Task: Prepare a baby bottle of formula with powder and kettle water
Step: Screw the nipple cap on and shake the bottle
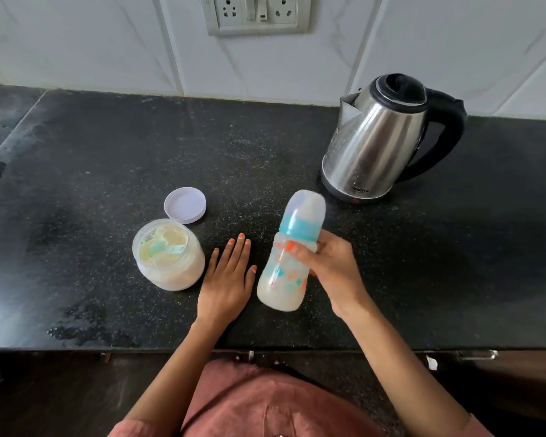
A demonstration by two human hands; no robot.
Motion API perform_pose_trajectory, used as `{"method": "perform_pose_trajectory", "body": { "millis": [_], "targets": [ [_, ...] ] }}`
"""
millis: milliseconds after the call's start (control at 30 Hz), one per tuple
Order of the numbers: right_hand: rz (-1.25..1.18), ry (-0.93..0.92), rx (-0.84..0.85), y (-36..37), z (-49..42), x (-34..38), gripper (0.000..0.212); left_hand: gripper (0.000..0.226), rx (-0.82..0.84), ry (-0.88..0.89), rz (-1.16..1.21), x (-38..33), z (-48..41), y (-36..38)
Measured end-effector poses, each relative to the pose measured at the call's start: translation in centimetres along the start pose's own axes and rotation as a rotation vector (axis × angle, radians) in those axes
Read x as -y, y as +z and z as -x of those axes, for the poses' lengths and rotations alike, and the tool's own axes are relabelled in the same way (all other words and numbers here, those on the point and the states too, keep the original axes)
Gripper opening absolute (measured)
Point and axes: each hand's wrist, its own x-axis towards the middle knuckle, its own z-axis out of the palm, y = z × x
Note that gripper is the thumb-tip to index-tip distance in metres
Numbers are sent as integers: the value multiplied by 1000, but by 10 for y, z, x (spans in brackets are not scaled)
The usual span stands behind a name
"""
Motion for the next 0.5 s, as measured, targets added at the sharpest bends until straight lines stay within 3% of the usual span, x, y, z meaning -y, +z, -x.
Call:
{"method": "perform_pose_trajectory", "body": {
  "millis": [133, 333, 500],
  "targets": [
    [-358, 24, -272, -7, -15, 10, 7, 54, -4, -49, 27, -2, -1, -1],
    [-4, 25, -67, 1, 0, -2, 17, 54, -3, 2, -16, 0, -1, 0],
    [-486, 88, -352, -8, -16, 4, 16, 53, -16, -34, 18, -2, -1, -1]
  ]
}}
